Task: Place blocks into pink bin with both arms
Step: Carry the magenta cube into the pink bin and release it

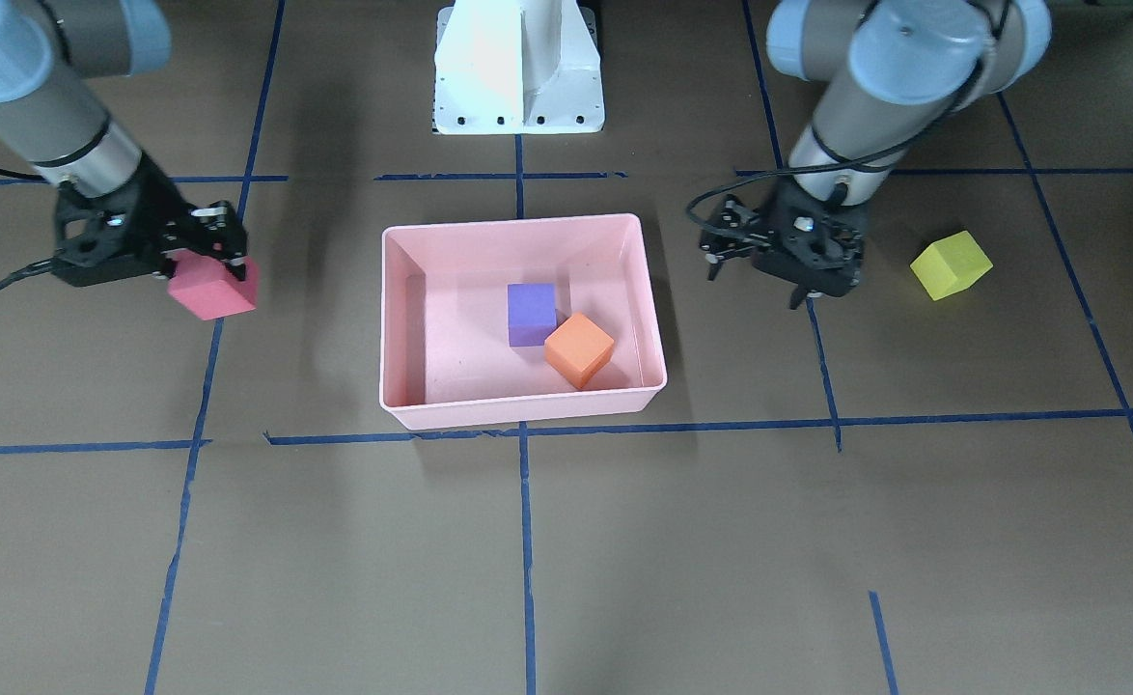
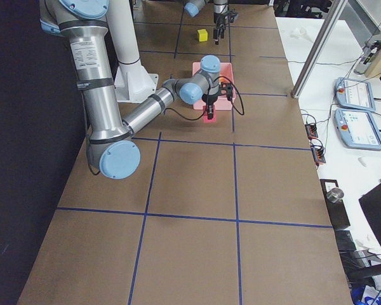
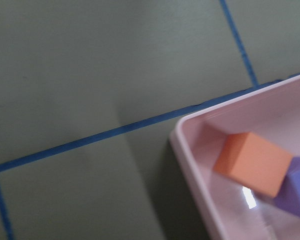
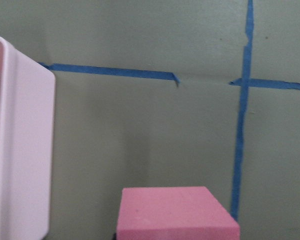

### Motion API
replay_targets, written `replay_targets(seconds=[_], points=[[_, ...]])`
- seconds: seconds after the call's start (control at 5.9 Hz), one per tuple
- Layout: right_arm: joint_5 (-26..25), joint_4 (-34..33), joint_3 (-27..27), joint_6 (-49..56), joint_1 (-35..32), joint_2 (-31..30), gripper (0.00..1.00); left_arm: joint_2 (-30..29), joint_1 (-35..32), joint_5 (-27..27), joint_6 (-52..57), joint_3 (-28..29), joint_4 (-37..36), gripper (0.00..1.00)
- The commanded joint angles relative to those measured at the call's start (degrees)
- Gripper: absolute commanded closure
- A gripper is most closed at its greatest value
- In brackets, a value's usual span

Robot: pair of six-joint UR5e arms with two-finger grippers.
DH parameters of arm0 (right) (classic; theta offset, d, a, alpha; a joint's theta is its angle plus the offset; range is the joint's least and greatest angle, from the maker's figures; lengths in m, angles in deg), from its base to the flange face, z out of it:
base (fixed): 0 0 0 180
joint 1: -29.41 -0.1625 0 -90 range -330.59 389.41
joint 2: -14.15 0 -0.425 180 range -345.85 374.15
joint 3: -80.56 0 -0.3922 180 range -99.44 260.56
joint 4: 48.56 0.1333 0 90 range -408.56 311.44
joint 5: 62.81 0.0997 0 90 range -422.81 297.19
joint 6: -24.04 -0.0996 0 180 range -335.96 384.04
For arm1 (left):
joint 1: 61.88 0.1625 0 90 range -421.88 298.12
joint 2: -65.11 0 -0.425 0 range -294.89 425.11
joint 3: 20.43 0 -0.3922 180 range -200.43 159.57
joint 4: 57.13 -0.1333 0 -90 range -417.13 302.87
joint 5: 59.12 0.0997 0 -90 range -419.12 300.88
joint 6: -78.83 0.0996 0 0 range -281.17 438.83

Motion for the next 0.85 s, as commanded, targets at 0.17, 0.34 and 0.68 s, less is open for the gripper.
replay_targets(seconds=[0.17,0.34,0.68], points=[[-7.2,-11.4,5.0,-17.8,9.4,20.0,0.82,14.3,-6.6,-4.2,19.4,-3.1,4.1,0.00],[-9.5,-11.5,10.7,-23.6,12.2,25.9,0.65,20.6,-6.9,-4.2,19.6,-3.1,11.9,0.00],[-14.1,-11.6,11.9,-25.5,15.2,27.0,0.00,31.9,-6.9,-4.2,20.4,-1.8,28.2,0.00]])
